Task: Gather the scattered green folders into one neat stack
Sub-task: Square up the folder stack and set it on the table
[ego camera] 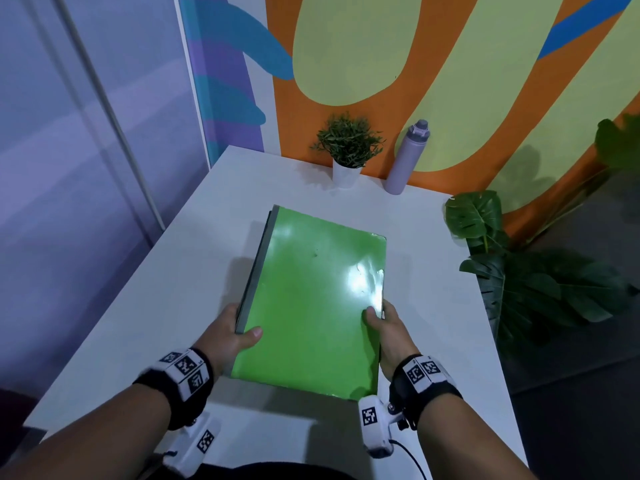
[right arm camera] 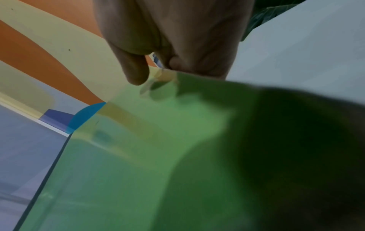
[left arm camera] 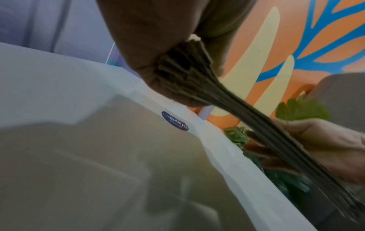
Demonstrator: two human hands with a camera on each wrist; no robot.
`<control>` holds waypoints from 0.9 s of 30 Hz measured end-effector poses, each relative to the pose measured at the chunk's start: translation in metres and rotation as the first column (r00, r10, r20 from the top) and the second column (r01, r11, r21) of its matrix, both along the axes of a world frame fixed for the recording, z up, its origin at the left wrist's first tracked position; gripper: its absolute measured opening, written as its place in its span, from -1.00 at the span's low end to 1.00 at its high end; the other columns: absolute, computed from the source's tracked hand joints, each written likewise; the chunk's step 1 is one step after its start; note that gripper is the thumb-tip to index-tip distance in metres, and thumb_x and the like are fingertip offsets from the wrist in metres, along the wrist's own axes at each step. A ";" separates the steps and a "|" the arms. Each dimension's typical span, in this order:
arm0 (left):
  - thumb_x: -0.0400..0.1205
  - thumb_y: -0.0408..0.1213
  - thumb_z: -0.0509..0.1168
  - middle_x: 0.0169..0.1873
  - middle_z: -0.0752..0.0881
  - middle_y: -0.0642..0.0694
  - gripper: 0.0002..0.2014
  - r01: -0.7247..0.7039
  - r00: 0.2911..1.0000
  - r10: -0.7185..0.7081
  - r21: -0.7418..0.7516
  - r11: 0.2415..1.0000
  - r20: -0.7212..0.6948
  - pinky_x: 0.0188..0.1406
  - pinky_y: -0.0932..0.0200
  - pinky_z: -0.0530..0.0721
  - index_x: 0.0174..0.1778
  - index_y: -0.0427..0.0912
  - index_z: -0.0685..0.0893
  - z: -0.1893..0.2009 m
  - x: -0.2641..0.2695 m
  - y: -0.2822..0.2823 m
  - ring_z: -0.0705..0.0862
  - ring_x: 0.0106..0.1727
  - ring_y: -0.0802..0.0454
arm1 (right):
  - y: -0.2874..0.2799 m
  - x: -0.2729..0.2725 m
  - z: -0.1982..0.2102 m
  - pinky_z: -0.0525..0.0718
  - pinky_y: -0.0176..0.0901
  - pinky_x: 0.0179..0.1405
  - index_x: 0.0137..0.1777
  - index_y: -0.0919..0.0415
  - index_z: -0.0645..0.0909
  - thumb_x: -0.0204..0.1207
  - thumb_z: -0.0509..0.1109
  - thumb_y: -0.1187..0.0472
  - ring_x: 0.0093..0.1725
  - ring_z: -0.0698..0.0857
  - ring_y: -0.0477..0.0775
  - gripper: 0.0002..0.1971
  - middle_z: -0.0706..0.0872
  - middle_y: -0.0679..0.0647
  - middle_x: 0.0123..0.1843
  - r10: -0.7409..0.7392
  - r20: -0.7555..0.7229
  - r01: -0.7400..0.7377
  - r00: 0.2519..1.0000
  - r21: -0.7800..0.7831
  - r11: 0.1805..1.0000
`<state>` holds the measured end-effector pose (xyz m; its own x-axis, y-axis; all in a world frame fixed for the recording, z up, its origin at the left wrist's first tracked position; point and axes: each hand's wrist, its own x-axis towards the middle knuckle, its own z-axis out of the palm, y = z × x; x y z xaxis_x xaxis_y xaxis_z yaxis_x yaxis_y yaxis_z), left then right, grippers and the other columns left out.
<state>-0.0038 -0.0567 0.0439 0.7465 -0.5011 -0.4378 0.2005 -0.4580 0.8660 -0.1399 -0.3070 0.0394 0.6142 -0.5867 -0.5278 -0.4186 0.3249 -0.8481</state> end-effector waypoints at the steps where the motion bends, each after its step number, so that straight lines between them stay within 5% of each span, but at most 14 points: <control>1: 0.54 -0.21 0.41 0.26 0.60 -0.03 -0.43 -0.008 1.000 0.008 0.000 1.000 -0.004 0.41 -0.14 0.48 0.45 -0.08 0.36 0.001 0.003 0.000 0.56 0.35 -0.11 | 0.001 0.001 0.001 0.54 0.34 0.33 0.26 -0.21 0.48 0.47 0.33 0.04 0.28 0.62 0.22 -0.65 0.65 0.06 0.31 0.003 0.005 -0.003 1.000 0.003 1.000; 4: 0.50 -0.04 0.42 0.39 0.51 -0.03 -0.28 -0.013 1.000 0.013 0.010 1.000 -0.006 0.47 -0.19 0.41 0.54 -0.06 0.29 0.002 0.010 -0.002 0.45 0.47 -0.13 | 0.004 0.006 0.003 0.49 0.41 0.34 0.14 -0.18 0.51 0.49 0.30 0.15 0.27 0.59 0.25 -0.73 0.65 0.09 0.25 -0.060 0.013 0.060 0.998 -0.007 0.998; 6: 0.54 -0.03 0.39 0.33 0.57 -0.05 -0.41 -0.089 0.996 0.089 -0.036 0.995 -0.008 0.39 -0.10 0.47 0.46 -0.06 0.40 0.001 0.013 -0.002 0.50 0.44 -0.12 | 0.001 0.011 0.004 0.46 0.51 0.32 0.13 -0.23 0.53 0.42 0.34 0.16 0.32 0.56 0.31 -0.68 0.61 0.15 0.33 -0.111 0.014 0.111 0.994 0.018 0.994; 9: 0.50 0.09 0.38 0.37 0.59 -0.15 -0.38 -0.378 0.897 0.285 -0.251 0.891 -0.339 0.30 -0.17 0.56 0.41 -0.16 0.48 0.008 0.011 -0.005 0.59 0.32 -0.14 | -0.017 0.022 -0.019 0.45 0.62 0.25 0.05 -0.32 0.54 0.32 0.37 0.11 0.35 0.55 0.35 -0.65 0.57 0.17 0.39 -0.184 0.017 0.183 0.983 0.046 0.982; 11: 0.59 0.00 0.23 0.37 0.54 -0.30 -0.41 -0.487 0.803 0.253 -0.351 0.799 -0.539 0.25 -0.25 0.63 0.47 -0.27 0.37 0.016 0.002 -0.009 0.62 0.24 -0.22 | -0.017 0.032 -0.015 0.45 0.63 0.22 0.07 -0.29 0.52 0.32 0.37 0.11 0.33 0.56 0.37 -0.66 0.56 0.20 0.39 -0.233 0.010 0.232 0.972 0.073 0.970; 13: 0.62 -0.12 0.21 0.42 0.48 -0.40 -0.38 -0.416 0.806 0.163 -0.348 0.840 -0.569 -0.02 -0.08 0.77 0.54 -0.33 0.24 0.022 -0.010 -0.017 0.59 0.31 -0.27 | -0.006 0.042 0.005 0.45 0.53 0.29 0.22 -0.19 0.45 0.40 0.34 0.14 0.37 0.52 0.38 -0.60 0.50 0.23 0.45 -0.281 0.002 0.280 0.960 0.066 0.958; 15: 0.55 -0.26 0.31 0.44 0.41 -0.42 -0.29 -0.395 0.787 0.130 -0.332 0.857 -0.603 0.00 -0.13 0.77 0.57 -0.29 0.14 0.018 -0.018 -0.030 0.54 0.39 -0.36 | -0.001 0.051 0.009 0.41 0.41 0.37 0.37 -0.07 0.37 0.52 0.30 0.22 0.42 0.45 0.37 -0.56 0.44 0.23 0.50 -0.282 -0.015 0.282 0.959 0.049 0.958; 18: 0.57 -0.50 0.29 0.53 0.23 -0.52 -0.20 -0.471 0.748 0.254 -0.220 0.854 -0.613 0.03 -0.20 0.74 0.63 -0.20 -0.05 0.007 -0.014 -0.042 0.56 0.30 -0.40 | 0.009 0.062 0.007 0.45 0.39 0.37 0.35 0.00 0.37 0.59 0.23 0.24 0.35 0.52 0.35 -0.65 0.53 0.21 0.39 -0.176 -0.018 0.176 0.984 0.010 0.984; 21: 0.58 -0.58 0.23 0.46 0.33 -0.52 -0.22 -0.538 0.749 0.362 -0.189 0.822 -0.555 -0.06 -0.08 0.71 0.65 -0.22 -0.04 -0.001 0.002 -0.039 0.63 -0.04 -0.21 | 0.013 0.066 -0.004 0.69 0.27 0.14 0.28 0.08 0.42 0.63 0.15 0.11 0.10 0.69 0.25 -0.74 0.66 0.24 0.23 0.043 -0.036 -0.048 0.998 -0.135 0.990; 24: 0.58 -0.61 0.21 0.36 0.50 -0.48 -0.25 -0.592 0.734 0.480 -0.106 0.799 -0.480 -0.02 -0.06 0.75 0.64 -0.23 0.02 -0.014 0.029 -0.031 0.68 -0.05 -0.22 | 0.007 0.056 -0.022 0.63 0.09 0.22 0.43 0.18 0.41 0.63 0.15 0.09 0.18 0.66 0.17 -0.61 0.64 0.23 0.29 0.244 -0.210 -0.301 0.947 -0.314 0.900; 27: 0.61 -0.62 0.19 0.29 0.58 -0.56 -0.48 -0.604 0.746 0.564 -0.004 0.797 -0.355 -0.48 0.13 0.78 0.51 -0.46 0.27 -0.036 0.056 -0.030 0.70 0.15 -0.43 | -0.001 0.039 -0.040 0.52 -0.20 0.12 0.41 0.24 0.48 0.61 0.21 0.18 0.11 0.61 0.10 -0.61 0.63 0.19 0.20 0.287 -0.351 -0.417 0.891 -0.384 0.824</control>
